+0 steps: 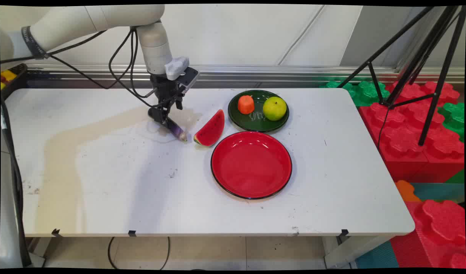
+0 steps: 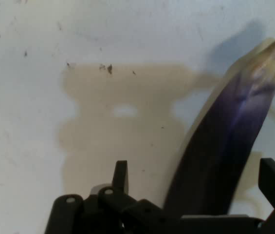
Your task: Pick up the mandarin from the green plate
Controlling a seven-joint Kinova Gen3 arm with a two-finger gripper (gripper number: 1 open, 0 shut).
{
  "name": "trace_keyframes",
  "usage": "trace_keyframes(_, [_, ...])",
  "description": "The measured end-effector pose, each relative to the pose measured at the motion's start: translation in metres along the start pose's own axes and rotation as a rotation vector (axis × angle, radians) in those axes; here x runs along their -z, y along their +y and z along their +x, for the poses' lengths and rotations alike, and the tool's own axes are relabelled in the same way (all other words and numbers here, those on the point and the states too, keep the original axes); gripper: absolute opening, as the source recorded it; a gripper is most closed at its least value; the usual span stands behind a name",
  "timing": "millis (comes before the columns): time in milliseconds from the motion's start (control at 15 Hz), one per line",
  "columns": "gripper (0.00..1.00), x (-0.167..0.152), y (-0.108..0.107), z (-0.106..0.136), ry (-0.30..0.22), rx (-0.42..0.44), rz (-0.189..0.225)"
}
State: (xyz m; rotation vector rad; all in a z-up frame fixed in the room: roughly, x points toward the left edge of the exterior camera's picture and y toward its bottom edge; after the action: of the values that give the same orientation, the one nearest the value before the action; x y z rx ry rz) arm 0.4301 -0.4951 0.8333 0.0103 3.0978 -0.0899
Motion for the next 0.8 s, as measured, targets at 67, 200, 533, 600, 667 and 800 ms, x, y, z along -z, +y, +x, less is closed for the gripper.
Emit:
trace_keyframes(67, [1.0,0.001,0.0,0.0,0.002,-0.009,0.004])
trace_keyframes(200, [1.0,0.003,0.0,0.001,0.006,-0.023,0.013])
trace_keyframes(533, [1.0,0.021,0.005,0.004,0.036,-0.006,0.045])
trace_keyframes(600, [1.0,0.024,0.006,0.004,0.042,0.006,0.051])
trace_keyframes(667, [1.0,0.034,0.009,0.005,0.058,0.036,0.067])
trace_keyframes(800, [1.0,0.047,0.014,0.006,0.081,0.079,0.089])
